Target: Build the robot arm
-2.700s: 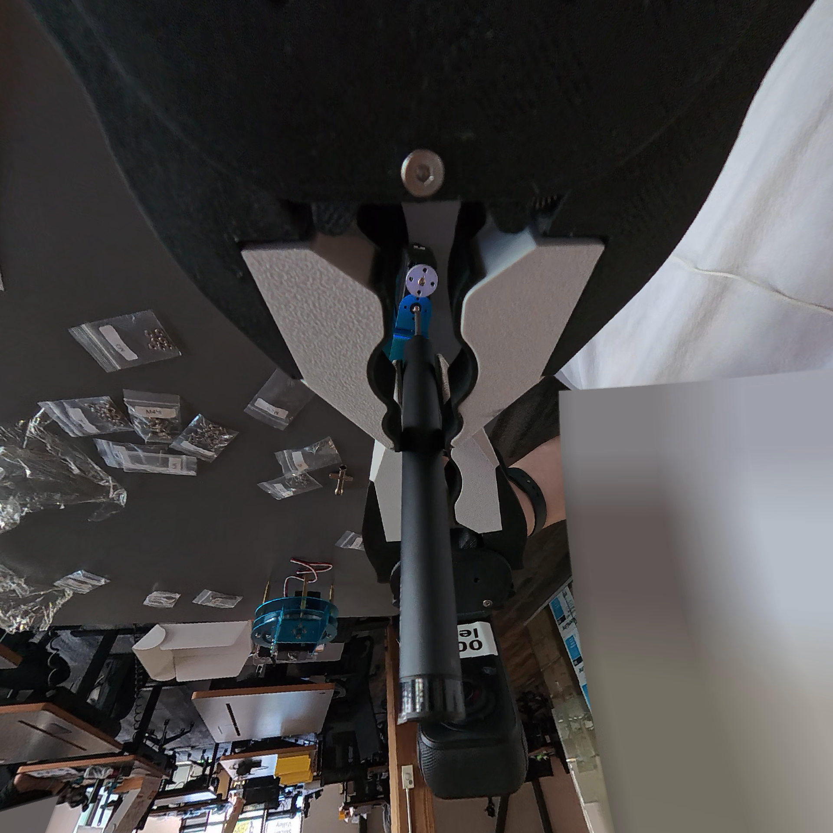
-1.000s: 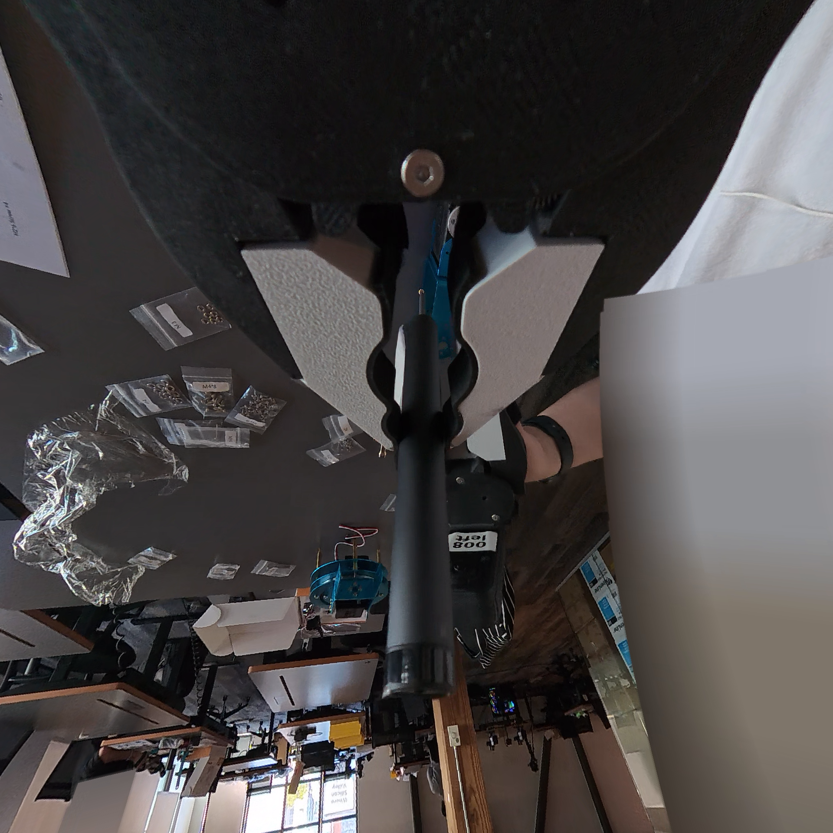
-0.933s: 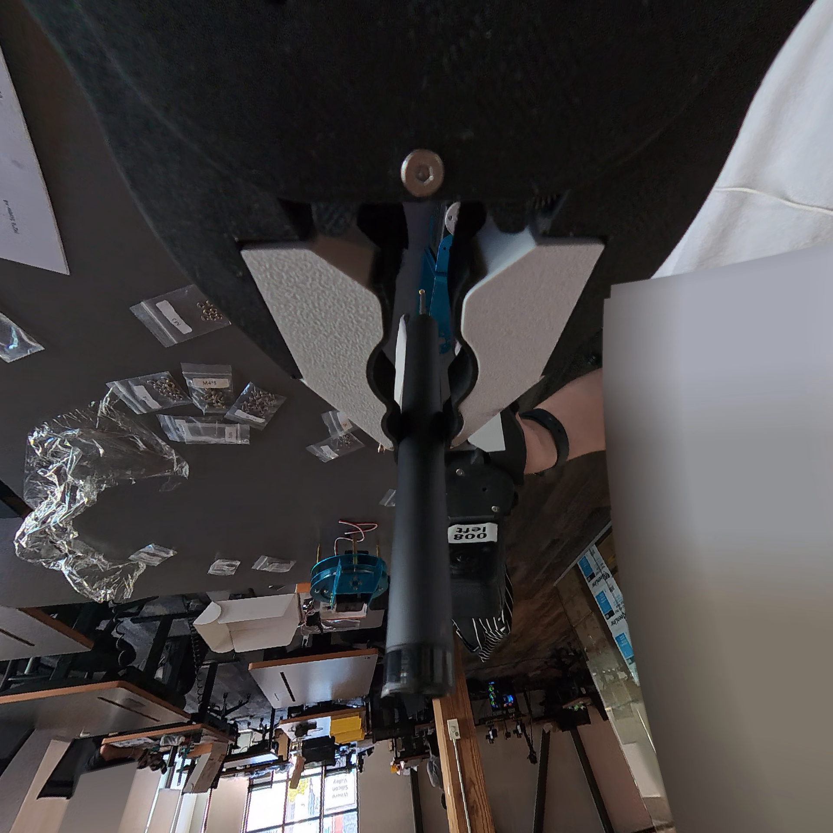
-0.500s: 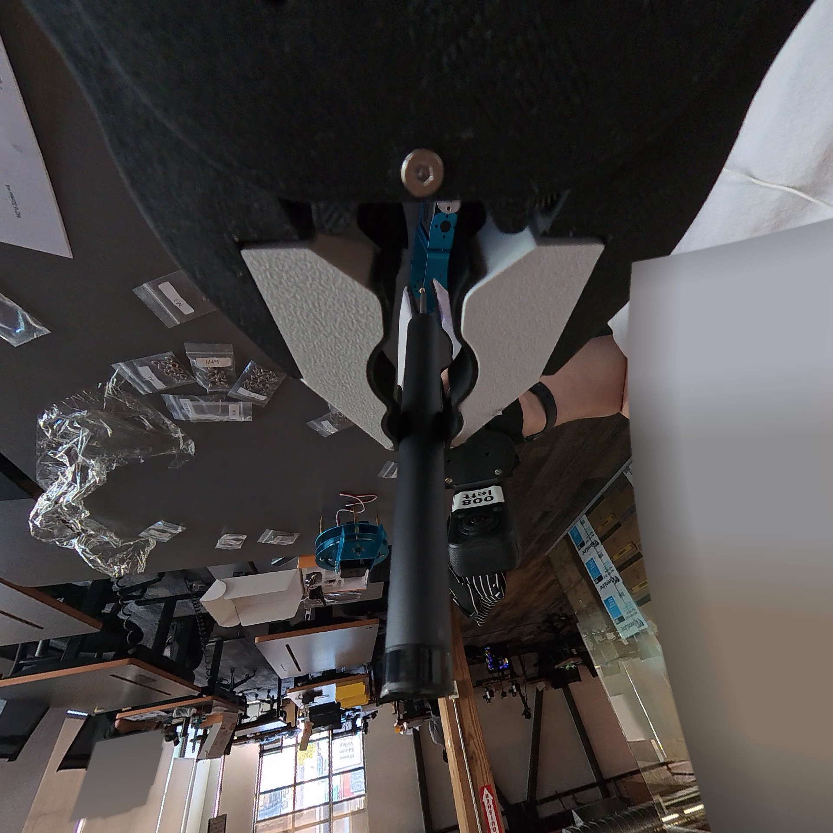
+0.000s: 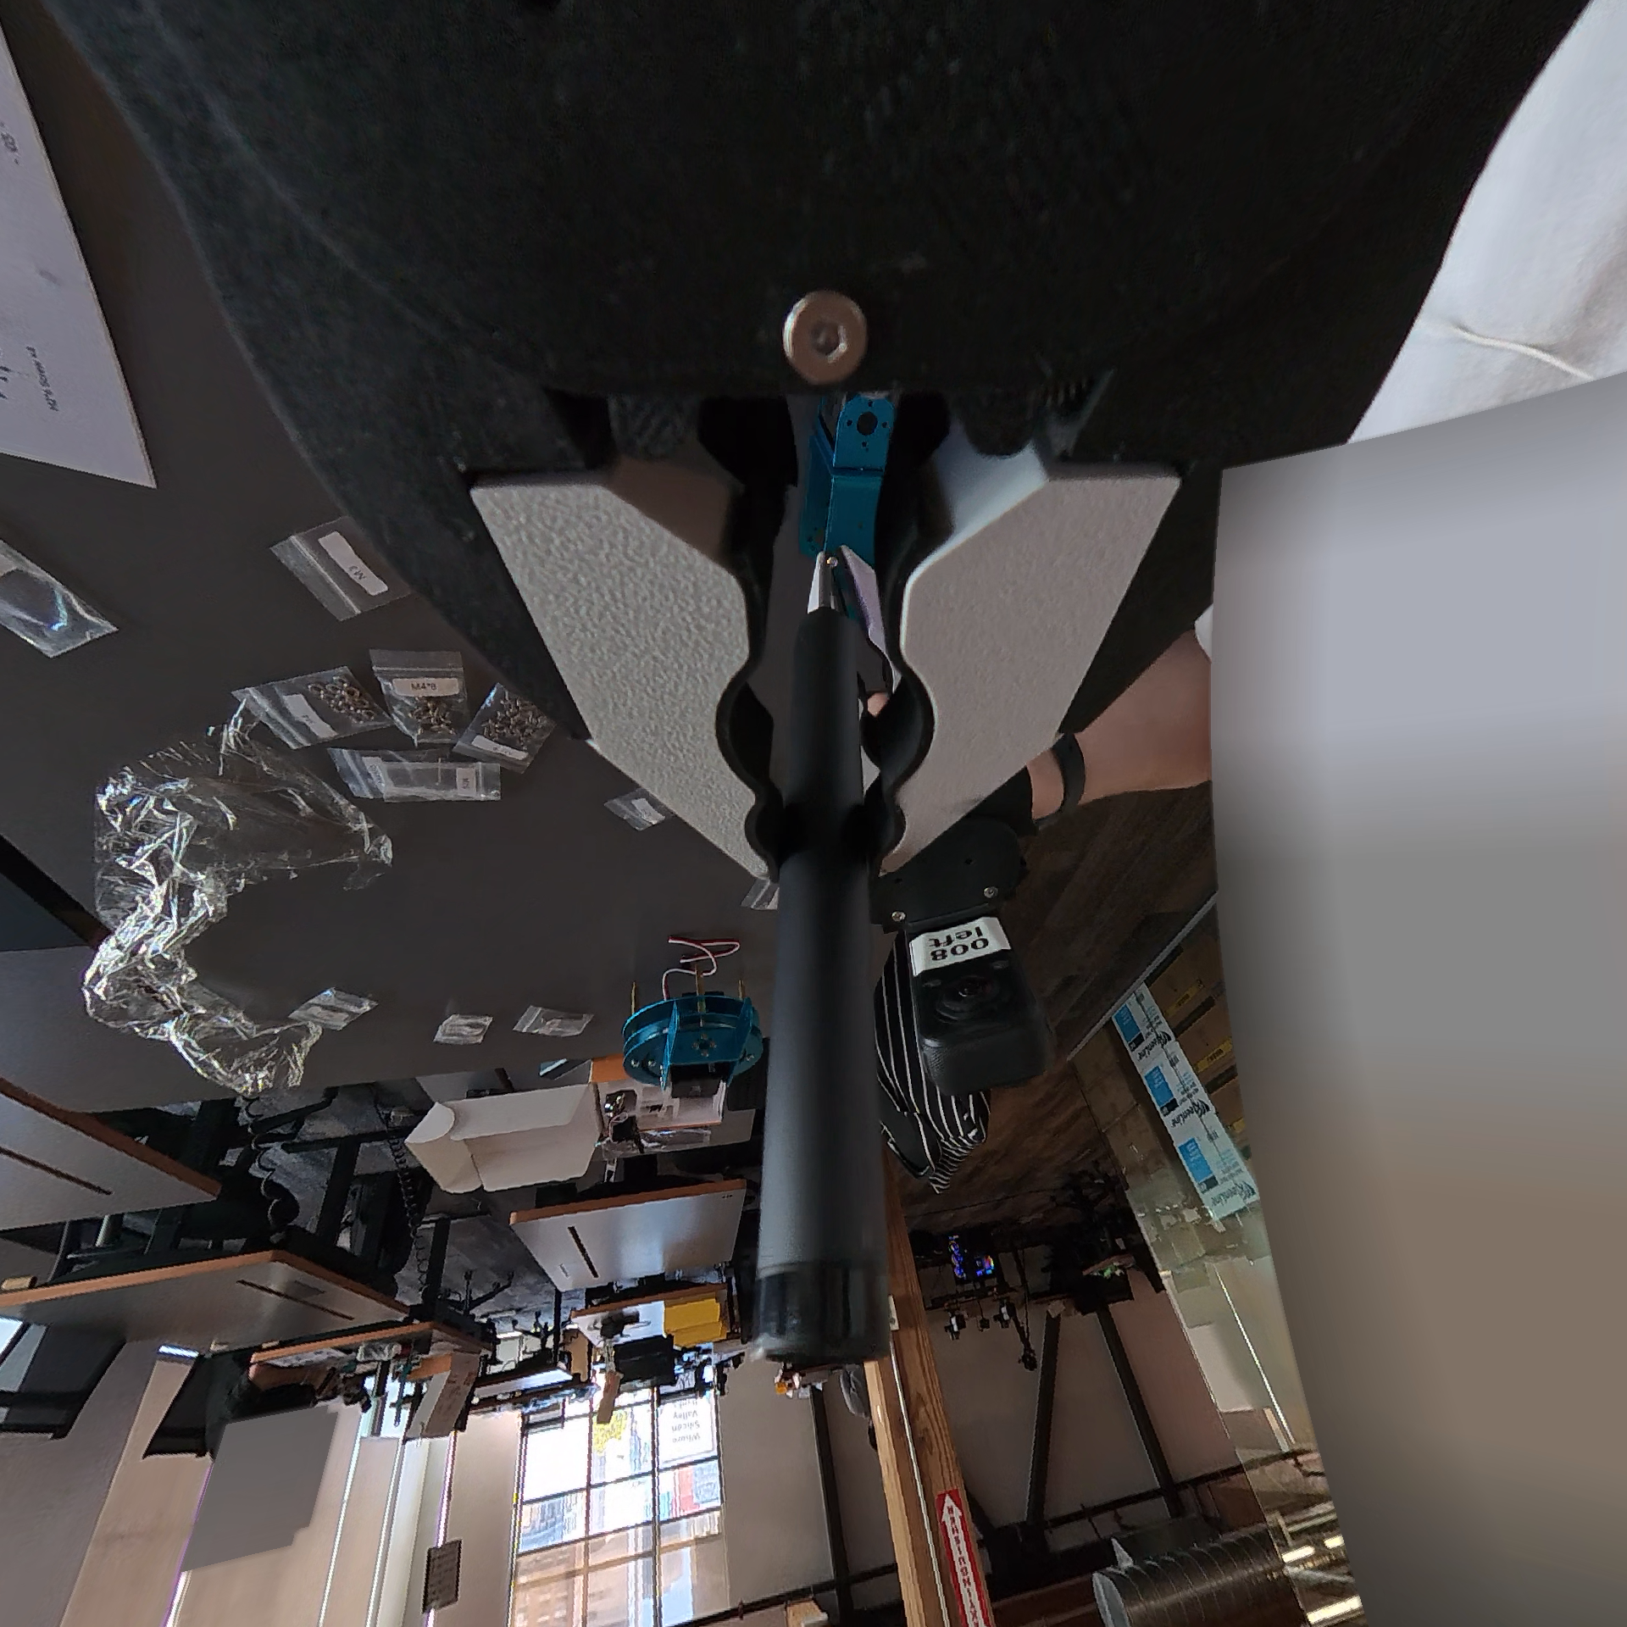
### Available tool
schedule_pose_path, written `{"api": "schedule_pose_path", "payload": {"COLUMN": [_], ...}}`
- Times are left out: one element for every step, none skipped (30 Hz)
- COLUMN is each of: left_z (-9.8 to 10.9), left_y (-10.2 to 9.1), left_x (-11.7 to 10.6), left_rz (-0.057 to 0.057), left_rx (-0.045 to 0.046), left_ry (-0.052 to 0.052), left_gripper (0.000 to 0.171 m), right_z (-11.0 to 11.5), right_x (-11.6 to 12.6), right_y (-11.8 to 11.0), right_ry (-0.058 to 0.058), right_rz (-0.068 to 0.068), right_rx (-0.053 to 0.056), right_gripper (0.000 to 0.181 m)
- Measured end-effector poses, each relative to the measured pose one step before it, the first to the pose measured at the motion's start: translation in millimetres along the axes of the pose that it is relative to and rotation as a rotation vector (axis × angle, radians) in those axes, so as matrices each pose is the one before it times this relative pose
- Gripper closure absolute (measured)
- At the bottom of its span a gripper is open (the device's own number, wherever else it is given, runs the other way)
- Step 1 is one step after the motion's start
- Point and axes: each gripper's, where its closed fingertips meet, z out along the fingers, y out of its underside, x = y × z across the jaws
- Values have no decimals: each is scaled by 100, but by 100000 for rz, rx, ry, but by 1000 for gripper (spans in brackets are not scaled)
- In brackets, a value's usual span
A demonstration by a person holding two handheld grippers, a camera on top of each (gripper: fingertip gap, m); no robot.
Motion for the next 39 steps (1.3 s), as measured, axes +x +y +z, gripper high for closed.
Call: {"api": "schedule_pose_path", "payload": {"left_z": [-67, -72, -79, -69, -57, -57, -53, -57, -61, -36, 2, 10, -7, -12, -25, -16, -11, -5, 33, 35, 48, 31, 9, 17, -9, -12, -12, -12, 3, -10, 9, 10, 22, 19, 16, 9, 5, 1, -9], "left_y": [-365, -354, -380, -441, -588, -640, -481, -304, -222, -132, -57, -24, -43, -62, -93, -121, -114, -88, 6, 26, 39, -2, -30, -13, -49, -52, -27, -44, -29, -32, 4, 22, 8, 27, 10, -2, -10, -25, -35], "left_x": [140, 6, -20, 127, 286, 272, 259, 54, -140, 6, 82, -51, -153, -12, -24, 37, 1, 2, 114, 47, 32, 20, 53, 32, 43, 30, -13, 21, 18, -48, 29, -1, 14, 8, 22, 18, 28, 28, 29], "left_rz": [800, 535, 332, 75, -280, -321, 318, 828, 1097, 901, 341, 125, 664, 699, 139, -32, 3, 294, 72, -384, -386, -152, 17, -64, 88, -62, -137, -54, -183, -130, -50, 42, 357, 193, 51, 139, 129, -46, -1], "left_rx": [2623, 2627, 2846, 3470, 4541, 4869, 3580, 1919, 1078, 305, -151, -312, 87, 219, 424, 553, 508, 537, -24, -91, -106, 166, 349, 33, 267, 211, 112, 223, 132, 142, -90, -282, -104, -237, -198, 20, 70, 107, 165], "left_ry": [141, -682, -907, -16, 836, 650, 360, -886, -1816, -590, 288, -408, -1169, -241, -303, 151, -143, -241, 694, 346, 234, 118, 188, 94, 145, 80, -115, 119, 84, -257, 283, 14, -24, 1, 84, 49, 59, 126, 157], "left_gripper": [171, 171, 171, 171, 171, 171, 171, 171, 171, 171, 171, 171, 171, 171, 171, 171, 171, 171, 171, 171, 171, 171, 171, 171, 171, 171, 171, 171, 171, 171, 171, 171, 171, 171, 171, 171, 171, 171, 171], "right_z": [-80, -85, -109, -117, -109, -97, -63, -47, -34, -14, 10, 34, 59, 56, 46, 40, 32, 21, 25, 5, 20, 5, -6, -11, -18, -16, -17, -9, 2, 13, -1, 11, 5, 5, 20, -1, -4, 0, -10], "right_x": [-79, -84, -64, -60, -102, -149, -153, -158, -132, -146, -188, -181, -150, -109, -79, -16, -24, -39, -36, 2, 8, 8, 3, 39, 48, 36, 23, 47, 16, 2, 20, 30, -14, 8, 30, 21, -6, 6, 47], "right_y": [-233, -268, -367, -447, -496, -521, -484, -424, -404, -371, -319, -256, -182, -111, -39, -2, 17, 49, 35, 58, 72, 58, 64, 52, 66, 63, 49, 37, 71, 63, 44, 15, 10, 11, 25, -8, -13, -22, -8], "right_ry": [-296, -345, -36, 76, -214, -467, -454, -354, -129, -88, -390, -444, -266, -146, -120, 36, -103, -257, -263, -23, -34, -80, -58, 78, 192, 57, -33, 105, -95, -197, 30, 34, -167, -112, 136, 67, -136, 11, 270], "right_rz": [492, 512, 562, 620, 573, 550, 296, 27, -101, -66, -236, -68, 77, -93, -155, 109, 256, 347, 111, 135, 187, 100, 149, 152, 107, 12, 108, 230, 304, 202, 57, 82, 91, 65, -96, -42, 63, 21, -75], "right_rx": [933, 957, 1278, 1415, 1300, 1254, 912, 520, 532, 461, 319, 112, -16, -100, -207, -127, 6, -101, 25, -77, -123, -17, -50, 12, -148, -129, 40, 103, -76, -92, 21, 137, 121, -53, -49, 45, 70, 74, 56], "right_gripper": [164, 164, 164, 164, 164, 164, 165, 164, 165, 165, 165, 164, 165, 165, 165, 165, 165, 164, 164, 164, 164, 164, 164, 164, 164, 164, 164, 164, 164, 164, 164, 164, 164, 164, 164, 164, 164, 164, 164]}}
